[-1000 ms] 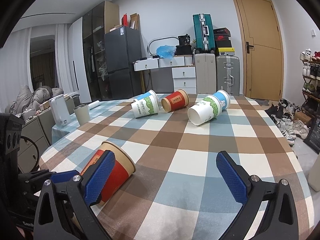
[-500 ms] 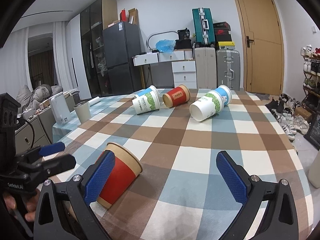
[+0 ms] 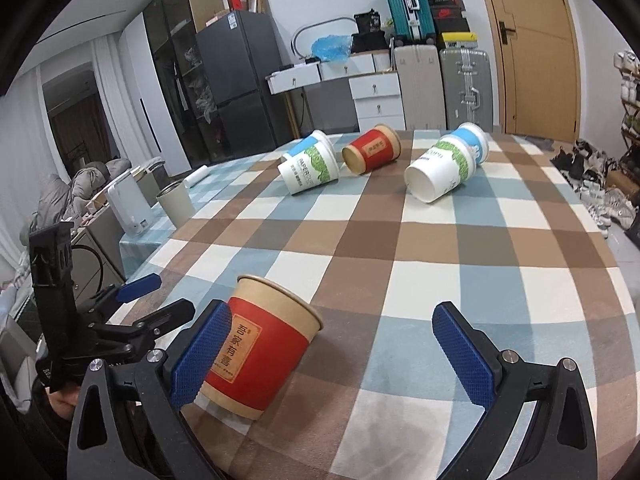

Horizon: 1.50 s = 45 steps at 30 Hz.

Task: Flip cup upright
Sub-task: 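Rotate the right tool to grasp the red cup while the left tool releases it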

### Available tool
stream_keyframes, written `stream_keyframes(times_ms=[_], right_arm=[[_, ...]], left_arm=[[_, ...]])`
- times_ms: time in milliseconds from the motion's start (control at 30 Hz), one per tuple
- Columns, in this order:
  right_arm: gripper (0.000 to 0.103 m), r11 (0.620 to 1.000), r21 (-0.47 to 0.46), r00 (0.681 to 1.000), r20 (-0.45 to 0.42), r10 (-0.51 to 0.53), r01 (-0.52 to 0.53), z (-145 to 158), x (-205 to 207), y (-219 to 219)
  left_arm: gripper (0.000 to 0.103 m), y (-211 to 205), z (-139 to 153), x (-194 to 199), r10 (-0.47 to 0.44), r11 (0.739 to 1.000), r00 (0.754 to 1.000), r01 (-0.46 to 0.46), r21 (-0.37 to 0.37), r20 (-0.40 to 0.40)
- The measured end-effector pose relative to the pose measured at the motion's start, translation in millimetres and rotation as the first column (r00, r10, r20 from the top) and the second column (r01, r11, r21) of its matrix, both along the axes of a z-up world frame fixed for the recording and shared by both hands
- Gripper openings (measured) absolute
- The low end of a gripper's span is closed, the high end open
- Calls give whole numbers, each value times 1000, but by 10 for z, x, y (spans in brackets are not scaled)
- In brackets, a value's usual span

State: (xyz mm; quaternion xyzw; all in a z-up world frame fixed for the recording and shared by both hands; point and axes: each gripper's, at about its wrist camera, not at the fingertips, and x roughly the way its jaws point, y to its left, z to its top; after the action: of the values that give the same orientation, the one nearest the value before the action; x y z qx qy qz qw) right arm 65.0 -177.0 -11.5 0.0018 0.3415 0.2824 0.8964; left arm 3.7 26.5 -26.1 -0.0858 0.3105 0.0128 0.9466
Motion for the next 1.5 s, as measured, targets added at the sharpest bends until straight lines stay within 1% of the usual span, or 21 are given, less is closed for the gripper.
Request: stream_keyframes(times_ms=[167,300,400,433,567,633,667,833,1000,1033,1133,1200,1300,1400,1467,1500], right_arm=[[103,999,10,995,-95,33,-33,-64,98,113],[102,998,30,981,-187,53,-48,-155,195,178],[98,997,63,966,-252,65,-50,-229,279,198],[96,996,74,959,-276,69,-50,-254,309,210],[93,991,120,930,-352,101,-62,-307,398,241],[89,985,163,902,-413,122,-58,-358,471,243],[89,980,188,891,-433,136,-58,-376,495,240],[88,965,259,855,-488,174,-49,-410,601,255],[79,956,288,821,-533,205,-52,-436,693,293],[74,954,295,813,-544,209,-48,-448,718,299],[67,948,315,796,-564,220,-38,-470,760,291],[66,951,305,802,-556,218,-47,-454,752,299],[64,960,272,828,-521,207,-69,-388,703,309],[64,974,203,880,-438,184,-102,-275,613,338],[64,984,127,922,-352,159,-121,-180,528,379],[63,987,101,937,-313,154,-129,-140,492,400]], left_arm=[[102,7,9,38,-8,1000,1000,8,27,12],[102,13,35,90,-21,999,999,20,37,28],[102,25,30,130,-28,999,999,27,33,34],[102,20,37,126,-26,999,999,25,32,33],[102,24,7,167,-31,999,999,30,23,26],[102,15,-20,187,-34,999,999,34,25,19],[102,12,-22,195,-37,999,999,36,22,18],[102,15,-29,200,-38,999,999,38,15,21],[102,19,-32,202,-38,999,999,37,16,22],[102,17,-32,203,-38,999,999,37,18,22],[102,18,-33,202,-38,999,999,37,20,23],[102,24,-33,197,-39,999,999,39,20,23],[102,35,-35,205,-35,999,999,35,22,21],[102,34,-33,199,-34,999,999,34,23,22],[102,30,-37,201,-34,999,999,34,24,22],[102,30,-37,202,-34,999,999,34,25,23]])
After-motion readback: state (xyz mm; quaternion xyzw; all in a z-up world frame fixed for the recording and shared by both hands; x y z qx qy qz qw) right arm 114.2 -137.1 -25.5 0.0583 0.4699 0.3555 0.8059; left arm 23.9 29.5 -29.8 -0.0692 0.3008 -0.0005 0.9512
